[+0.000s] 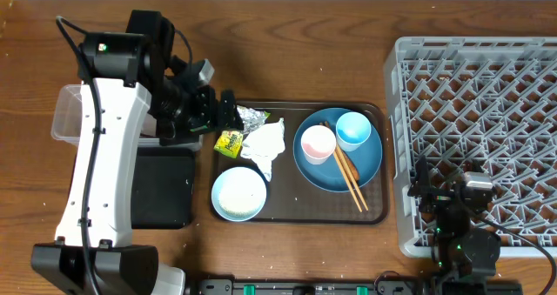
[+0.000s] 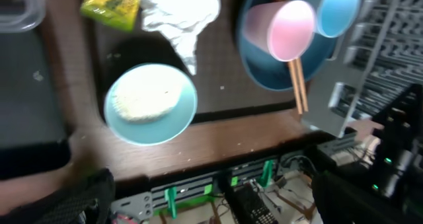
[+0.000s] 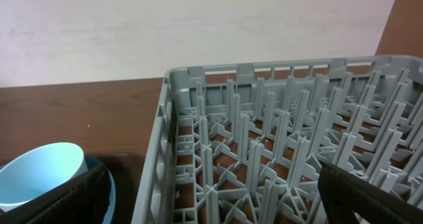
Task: Sort waste into correct bins and load items into the dishwasher rack
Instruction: 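Move the left gripper over the white tissue on the brown tray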
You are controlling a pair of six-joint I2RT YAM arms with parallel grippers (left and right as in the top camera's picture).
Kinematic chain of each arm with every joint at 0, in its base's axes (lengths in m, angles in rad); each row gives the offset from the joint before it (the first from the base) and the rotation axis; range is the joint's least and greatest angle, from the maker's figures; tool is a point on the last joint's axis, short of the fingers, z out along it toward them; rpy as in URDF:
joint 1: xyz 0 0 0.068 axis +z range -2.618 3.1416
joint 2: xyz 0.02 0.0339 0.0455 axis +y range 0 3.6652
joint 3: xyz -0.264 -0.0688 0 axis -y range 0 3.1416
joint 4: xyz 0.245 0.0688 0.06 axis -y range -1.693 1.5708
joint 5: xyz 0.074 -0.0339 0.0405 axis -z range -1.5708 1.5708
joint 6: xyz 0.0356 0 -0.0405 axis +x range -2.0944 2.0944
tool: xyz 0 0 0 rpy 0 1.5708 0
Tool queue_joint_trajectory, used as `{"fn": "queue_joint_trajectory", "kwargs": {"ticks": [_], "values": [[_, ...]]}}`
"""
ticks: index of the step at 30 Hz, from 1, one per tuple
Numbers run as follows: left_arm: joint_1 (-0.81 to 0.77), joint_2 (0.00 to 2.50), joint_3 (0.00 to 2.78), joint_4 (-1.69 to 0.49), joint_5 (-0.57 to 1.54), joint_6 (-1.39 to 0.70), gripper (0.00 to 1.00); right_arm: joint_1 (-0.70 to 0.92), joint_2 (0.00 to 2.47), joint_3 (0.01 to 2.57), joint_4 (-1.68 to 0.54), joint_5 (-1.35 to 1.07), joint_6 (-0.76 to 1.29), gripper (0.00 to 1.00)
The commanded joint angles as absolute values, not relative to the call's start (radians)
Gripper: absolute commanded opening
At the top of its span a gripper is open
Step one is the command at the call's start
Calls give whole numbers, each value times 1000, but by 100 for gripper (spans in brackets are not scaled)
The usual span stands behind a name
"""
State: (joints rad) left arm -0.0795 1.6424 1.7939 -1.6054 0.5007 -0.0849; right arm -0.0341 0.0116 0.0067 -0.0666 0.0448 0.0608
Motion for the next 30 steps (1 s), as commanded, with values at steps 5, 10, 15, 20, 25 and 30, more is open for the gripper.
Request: {"fn": "queue_joint_trajectory", "kwargs": {"ticks": [5, 10, 15, 20, 25, 30], "values": [[-124, 1609, 1802, -1601, 429, -239, 98, -14, 5, 5, -70, 52, 70, 99], [-231, 1607, 1802, -1591, 285, -403, 98, -14, 5, 6, -70, 52, 70, 99], [-360, 1607, 1802, -1585, 192, -509, 98, -14, 5, 6, -70, 52, 70, 99], [-447, 1607, 1802, -1517, 189, -514, 98, -14, 5, 6, -70, 52, 70, 99], [-456, 1607, 1802, -1491, 189, -503, 98, -14, 5, 5, -70, 52, 70, 99], [-455, 1608, 1802, -1482, 107, -469, 77, -14, 5, 5, -70, 52, 70, 99]]}}
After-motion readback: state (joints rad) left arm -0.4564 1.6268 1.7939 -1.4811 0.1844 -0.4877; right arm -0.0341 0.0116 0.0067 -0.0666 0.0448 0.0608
